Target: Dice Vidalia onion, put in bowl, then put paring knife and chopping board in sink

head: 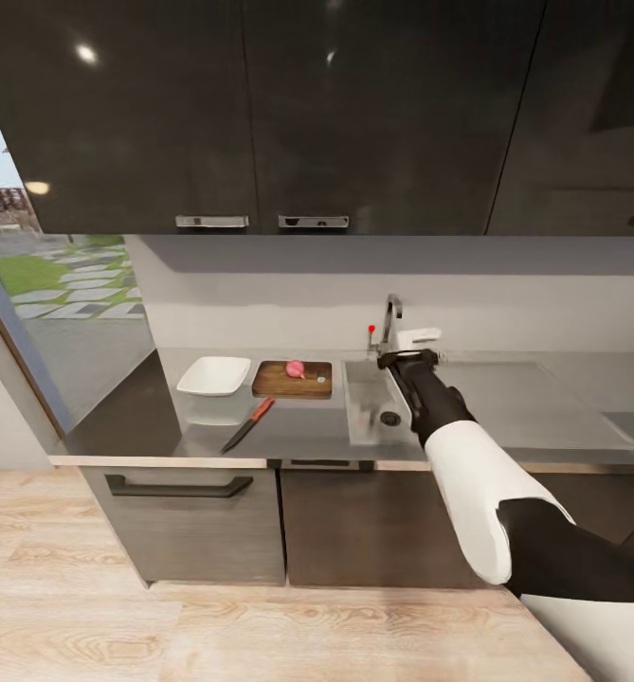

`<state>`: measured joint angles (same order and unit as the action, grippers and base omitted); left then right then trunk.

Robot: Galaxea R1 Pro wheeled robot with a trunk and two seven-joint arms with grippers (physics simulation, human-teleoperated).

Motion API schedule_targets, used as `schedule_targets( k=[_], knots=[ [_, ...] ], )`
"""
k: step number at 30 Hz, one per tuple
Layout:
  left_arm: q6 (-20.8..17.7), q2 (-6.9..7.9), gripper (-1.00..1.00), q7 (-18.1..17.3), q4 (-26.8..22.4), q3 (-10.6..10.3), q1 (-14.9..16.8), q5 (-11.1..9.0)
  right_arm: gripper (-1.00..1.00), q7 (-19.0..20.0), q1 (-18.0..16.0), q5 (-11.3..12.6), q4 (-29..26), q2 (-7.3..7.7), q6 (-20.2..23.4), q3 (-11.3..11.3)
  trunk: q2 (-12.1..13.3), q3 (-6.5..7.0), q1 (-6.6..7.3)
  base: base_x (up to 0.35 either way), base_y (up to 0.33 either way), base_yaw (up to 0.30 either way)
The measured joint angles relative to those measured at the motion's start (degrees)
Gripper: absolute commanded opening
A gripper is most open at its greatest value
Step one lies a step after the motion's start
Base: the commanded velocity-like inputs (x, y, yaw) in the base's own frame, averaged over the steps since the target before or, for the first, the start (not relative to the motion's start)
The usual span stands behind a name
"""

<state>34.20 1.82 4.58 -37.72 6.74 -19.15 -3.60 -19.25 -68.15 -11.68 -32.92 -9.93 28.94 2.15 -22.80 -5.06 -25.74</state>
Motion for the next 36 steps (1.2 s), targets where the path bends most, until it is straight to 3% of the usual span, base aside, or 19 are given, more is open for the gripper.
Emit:
schedule_targets(
  k=[1,4,7,11,13,22,26,29,32,36],
  knots=[
    [0.0,0.0,1.0,0.0,0.0,0.0,0.0,0.0,1.0,1.55,-0.16,0.49,0.32,0.0,0.04,-0.09,0.0,0.0,0.0,0.0,0.0,0.0],
    [0.0,0.0,1.0,-0.01,0.0,0.0,0.0,0.0,1.0,13.26,-0.4,0.97,0.81,0.0,0.08,-0.22,0.0,0.0,0.0,0.0,0.0,0.0],
    [-0.04,0.0,1.0,0.0,0.0,0.0,0.0,0.0,1.0,21.38,-0.4,0.81,0.96,-0.01,0.0,-0.29,0.0,0.0,0.0,0.0,0.0,0.0],
    [-0.08,0.0,1.0,0.0,0.0,0.0,0.0,0.0,1.0,28.45,-0.34,0.8,1.69,-0.02,-0.07,-0.32,0.0,0.0,0.0,0.0,0.0,0.0],
    [-0.08,0.0,1.0,0.0,0.0,0.0,0.0,0.0,1.0,30.42,-0.24,0.79,2.06,-0.03,-0.1,-0.33,0.0,0.0,0.0,0.0,0.0,0.0],
    [-0.09,0.0,1.0,0.01,0.08,0.0,0.0,0.0,1.0,31.91,-0.12,0.15,4.03,-0.03,-0.11,-0.41,0.0,0.0,0.0,0.0,0.0,0.0],
    [-0.09,0.0,1.0,0.01,0.09,0.0,0.0,0.0,1.0,40.16,-0.12,-5.57,4.25,-0.05,-0.07,-1.59,0.0,0.0,0.0,0.0,0.0,0.0],
    [-0.09,0.0,1.0,0.01,0.14,0.0,0.0,0.0,1.0,51.59,-0.1,-13.14,4.28,-0.05,-0.11,-1.93,0.0,0.0,0.0,0.0,0.0,0.0],
    [-0.09,0.0,1.0,0.01,0.17,0.0,0.0,0.0,1.0,57.24,-0.1,-18.18,4.45,-0.05,-0.17,-1.99,0.0,0.0,0.0,0.0,0.0,0.0],
    [-0.09,-0.05,1.0,0.01,0.17,0.0,0.0,0.0,1.0,59.39,-0.1,-19.69,5.01,-0.05,-0.25,-2.01,0.0,0.0,0.0,0.005,0.0,0.0]
  ],
)
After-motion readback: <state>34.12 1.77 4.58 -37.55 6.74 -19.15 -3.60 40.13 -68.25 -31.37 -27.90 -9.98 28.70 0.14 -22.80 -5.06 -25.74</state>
